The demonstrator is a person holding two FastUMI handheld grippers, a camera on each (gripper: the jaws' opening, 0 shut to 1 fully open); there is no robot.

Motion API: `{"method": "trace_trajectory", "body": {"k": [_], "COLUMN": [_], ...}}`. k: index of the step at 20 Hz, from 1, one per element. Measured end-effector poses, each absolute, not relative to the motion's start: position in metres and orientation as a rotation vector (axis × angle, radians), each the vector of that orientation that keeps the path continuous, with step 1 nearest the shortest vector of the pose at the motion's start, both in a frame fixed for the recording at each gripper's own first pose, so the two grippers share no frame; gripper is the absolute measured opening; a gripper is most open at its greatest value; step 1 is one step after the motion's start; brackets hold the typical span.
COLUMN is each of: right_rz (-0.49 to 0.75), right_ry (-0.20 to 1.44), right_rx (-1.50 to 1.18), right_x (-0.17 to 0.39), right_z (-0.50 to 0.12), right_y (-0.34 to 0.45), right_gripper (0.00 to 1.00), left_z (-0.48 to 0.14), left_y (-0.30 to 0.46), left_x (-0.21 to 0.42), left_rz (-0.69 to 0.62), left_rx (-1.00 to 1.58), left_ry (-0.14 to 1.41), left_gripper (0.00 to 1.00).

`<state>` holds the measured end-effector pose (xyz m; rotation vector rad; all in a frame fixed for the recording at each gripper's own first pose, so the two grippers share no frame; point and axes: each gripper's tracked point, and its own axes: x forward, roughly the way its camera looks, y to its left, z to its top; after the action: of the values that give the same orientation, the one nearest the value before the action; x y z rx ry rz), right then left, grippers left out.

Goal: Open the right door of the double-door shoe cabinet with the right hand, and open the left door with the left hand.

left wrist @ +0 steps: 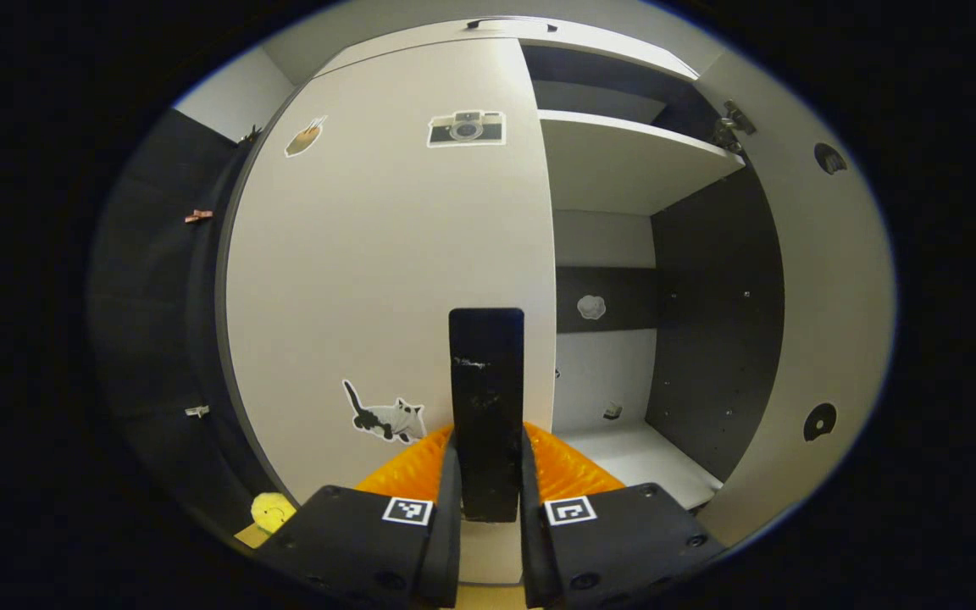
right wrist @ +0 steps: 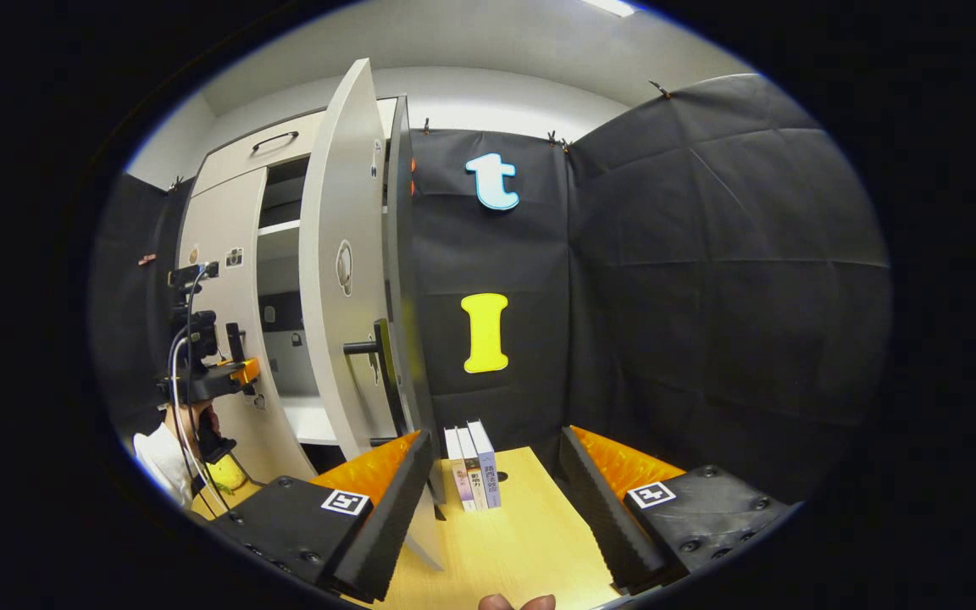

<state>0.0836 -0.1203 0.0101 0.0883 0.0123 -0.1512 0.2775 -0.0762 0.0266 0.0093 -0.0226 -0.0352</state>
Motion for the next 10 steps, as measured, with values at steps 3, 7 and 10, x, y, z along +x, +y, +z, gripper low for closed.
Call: {"method": "trace_trajectory", "body": {"k": [3,7,10], "right_rz": [-0.139,-0.128,-0.118], "right_ry": [0.008,-0.007,-0.009], "right_rx": [0.075,0.077,0.100], "right_x": [0.075,0.069,0.060], "right_z": [0.012,0.017,0.016], "right_y": [-0.116,-0.112,-0.104], "right_gripper": [0.95,0.95,0.95], "left_z": [0.027,0.024,0.022], "left_y": [-0.075,-0.070,-0.058], "left_x": [0.274,0.252,0.222], "left_rz": [-0.041,-0.068,-0.093], "left_rx": [-0.027,-0.040,-0.048], "left_ry": [-0.013,0.012,0.023], "left_gripper": [0.23,0.19,0.19]}}
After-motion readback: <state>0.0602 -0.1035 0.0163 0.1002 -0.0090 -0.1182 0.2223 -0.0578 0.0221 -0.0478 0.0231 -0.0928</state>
